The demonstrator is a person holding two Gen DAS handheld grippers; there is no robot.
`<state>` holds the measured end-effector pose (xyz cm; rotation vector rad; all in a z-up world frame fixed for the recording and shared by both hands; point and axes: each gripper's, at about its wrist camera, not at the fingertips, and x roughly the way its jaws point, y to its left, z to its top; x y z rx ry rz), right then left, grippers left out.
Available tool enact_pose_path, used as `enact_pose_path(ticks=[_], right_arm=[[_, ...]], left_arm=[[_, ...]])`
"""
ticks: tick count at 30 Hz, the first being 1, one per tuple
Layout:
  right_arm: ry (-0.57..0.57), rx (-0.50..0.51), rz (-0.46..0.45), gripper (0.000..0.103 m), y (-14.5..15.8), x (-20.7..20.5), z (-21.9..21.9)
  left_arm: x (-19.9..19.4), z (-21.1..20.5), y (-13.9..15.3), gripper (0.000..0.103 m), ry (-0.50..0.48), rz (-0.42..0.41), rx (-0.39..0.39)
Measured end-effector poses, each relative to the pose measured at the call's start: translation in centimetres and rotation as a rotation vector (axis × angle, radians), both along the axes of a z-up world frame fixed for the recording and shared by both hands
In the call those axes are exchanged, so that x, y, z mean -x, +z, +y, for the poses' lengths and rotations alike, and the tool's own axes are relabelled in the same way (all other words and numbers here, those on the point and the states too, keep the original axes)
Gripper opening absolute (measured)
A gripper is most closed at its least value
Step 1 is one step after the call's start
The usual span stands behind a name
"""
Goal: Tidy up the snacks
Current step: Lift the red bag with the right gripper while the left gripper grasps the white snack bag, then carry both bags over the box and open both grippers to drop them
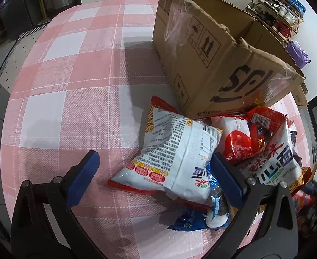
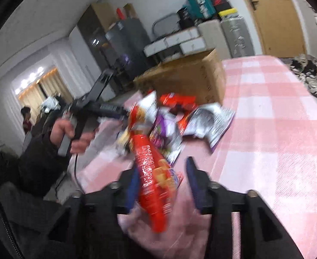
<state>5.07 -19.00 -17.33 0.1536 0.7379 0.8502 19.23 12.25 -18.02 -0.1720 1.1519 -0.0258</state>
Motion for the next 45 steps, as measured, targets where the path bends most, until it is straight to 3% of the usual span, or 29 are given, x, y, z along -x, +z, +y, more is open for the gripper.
enact_pose_path(ticks=[3,8,16,29,31,32,33,35,41,45], right_arm=[[0.033,0.085,0.015,0.051,-1.3,0.8,1.6],[0.018,0.094,0.042,0.051,-2.0,0.3,2.1],[-0.003,-0.014,0.086,0.042,-2.1,-0.5,1.4],[-0.112,-0.145,0.045,0.041,0.0,-0.6,-2.5],[-0.121,-0.152,0.030,0.041,0.3,-0.6,-2.8],[-0.126,-0.156,0.026,0.041,0.5,-0.6,-2.9],[-0.127,-0.164,0.023,0.041,0.5,-0.5,-3.0],[-0.132,-0.172,0.017,0.041,0.7,-0.4,-3.2],[-0.137,-0.193,-0.002,0.041,1.5,-0.5,-3.4],[-0.145,-0.235,-0.031,0.041,2.8,-1.1,-3.3]], left_arm=[[0.3,-0.1,0.2,0.102,-0.001,0.000,-0.002],[0.5,-0.2,0.4,0.102,0.000,0.003,-0.002],[1.0,-0.2,0.2,0.102,0.003,0.009,0.015],[0.9,-0.6,1.0,0.101,0.013,-0.016,0.006],[0.7,-0.9,1.1,0.095,0.005,-0.020,-0.003],[0.7,-1.0,1.2,0.087,-0.002,-0.022,0.000],[0.7,-1.2,1.2,0.072,-0.010,-0.029,0.006],[0.8,-1.3,1.4,0.060,-0.006,-0.031,0.006],[1.4,-2.1,2.0,0.051,-0.031,-0.055,-0.047],[2.3,-1.3,2.6,0.051,0.006,-0.071,-0.053]])
